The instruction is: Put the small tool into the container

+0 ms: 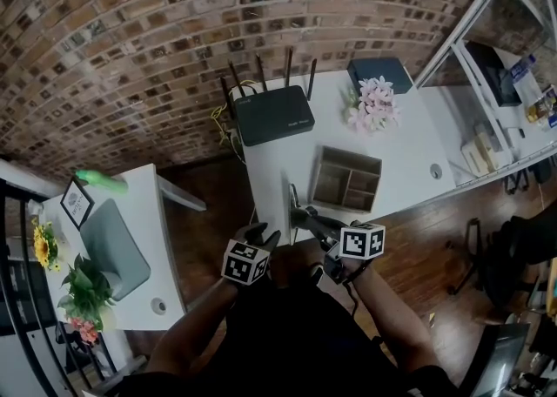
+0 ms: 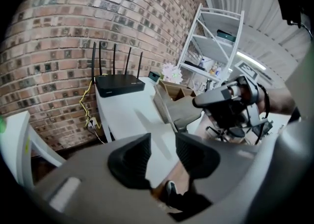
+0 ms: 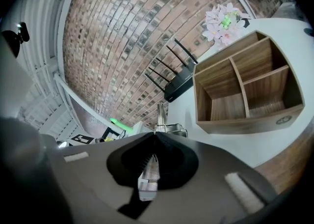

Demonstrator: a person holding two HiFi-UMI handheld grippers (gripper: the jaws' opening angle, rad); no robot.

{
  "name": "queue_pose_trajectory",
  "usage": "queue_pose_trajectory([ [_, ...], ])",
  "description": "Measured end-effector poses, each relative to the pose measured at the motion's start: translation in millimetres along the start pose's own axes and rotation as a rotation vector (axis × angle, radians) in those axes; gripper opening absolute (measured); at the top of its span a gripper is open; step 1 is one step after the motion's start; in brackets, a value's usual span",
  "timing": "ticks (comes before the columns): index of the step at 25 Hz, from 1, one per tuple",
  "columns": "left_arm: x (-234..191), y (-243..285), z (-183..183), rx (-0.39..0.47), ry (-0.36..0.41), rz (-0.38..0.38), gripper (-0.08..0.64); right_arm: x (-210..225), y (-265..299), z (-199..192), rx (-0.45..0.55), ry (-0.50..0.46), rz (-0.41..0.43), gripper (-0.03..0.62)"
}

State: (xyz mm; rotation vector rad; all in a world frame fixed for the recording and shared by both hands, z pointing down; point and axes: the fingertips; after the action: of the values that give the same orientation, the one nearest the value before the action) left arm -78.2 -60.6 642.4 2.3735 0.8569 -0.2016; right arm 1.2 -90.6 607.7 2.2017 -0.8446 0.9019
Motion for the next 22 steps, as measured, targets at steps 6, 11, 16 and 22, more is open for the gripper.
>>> queue_pose_trajectory([
  [6, 0, -2, 6, 0.019, -0.013, 0.002, 0.150, -2, -14, 14, 0.031, -0.035, 0.000, 0.015],
  [11, 6, -2, -1, 0.003, -0.010, -0.012, 0.141, 0, -28, 41, 0.066, -0.115, -0.012, 0.015],
  [16, 12, -2, 4, 0.016, -0.021, -0.025, 0.140, 1, -44, 76, 0.114, -0.209, -0.028, 0.014],
  [22, 13, -1, 8, 0.026, -0.029, -0.030, 0.135, 17, -72, 128, 0.198, -0.301, -0.085, 0.014],
])
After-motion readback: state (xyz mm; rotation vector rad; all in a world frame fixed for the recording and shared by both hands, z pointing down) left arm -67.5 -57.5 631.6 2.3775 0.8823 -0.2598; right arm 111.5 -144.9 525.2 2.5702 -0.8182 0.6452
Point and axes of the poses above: the fingertips, and each gripper's own axes: y forward along the fingers, x to its right, z out of its top, and after that the axes turned 12 degrees about x, right-handed
